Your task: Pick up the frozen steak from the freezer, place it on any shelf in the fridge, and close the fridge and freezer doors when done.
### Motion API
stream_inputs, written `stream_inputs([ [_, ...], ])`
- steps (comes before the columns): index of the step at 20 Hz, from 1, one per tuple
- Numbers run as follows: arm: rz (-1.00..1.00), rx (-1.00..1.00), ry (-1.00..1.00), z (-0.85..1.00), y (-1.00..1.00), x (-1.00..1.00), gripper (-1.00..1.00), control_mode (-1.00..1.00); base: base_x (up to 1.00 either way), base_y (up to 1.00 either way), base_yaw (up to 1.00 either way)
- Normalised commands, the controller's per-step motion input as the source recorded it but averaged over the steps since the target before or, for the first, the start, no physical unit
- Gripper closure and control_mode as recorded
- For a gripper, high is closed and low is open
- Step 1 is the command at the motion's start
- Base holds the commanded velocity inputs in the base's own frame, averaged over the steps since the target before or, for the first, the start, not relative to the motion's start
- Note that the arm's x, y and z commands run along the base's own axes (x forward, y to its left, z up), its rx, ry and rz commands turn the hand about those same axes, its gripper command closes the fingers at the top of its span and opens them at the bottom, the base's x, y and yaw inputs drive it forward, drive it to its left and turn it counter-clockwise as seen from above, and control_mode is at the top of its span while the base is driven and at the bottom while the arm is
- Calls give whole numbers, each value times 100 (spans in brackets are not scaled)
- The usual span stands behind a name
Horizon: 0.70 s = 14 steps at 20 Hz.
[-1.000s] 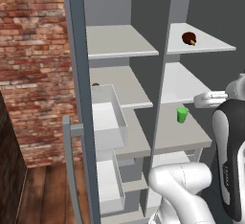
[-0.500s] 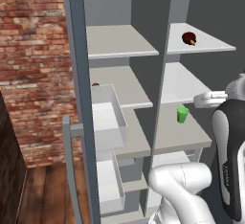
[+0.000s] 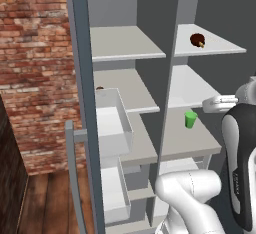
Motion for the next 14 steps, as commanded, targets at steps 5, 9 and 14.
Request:
stream_inputs([
  [5,0,0,0,0,0,0,-100,100,-36,-2,0],
  [9,0,0,0,0,0,0,-100,100,-45,-13,0],
  [14,0,0,0,0,0,0,-100,100,-47,-20,-1],
])
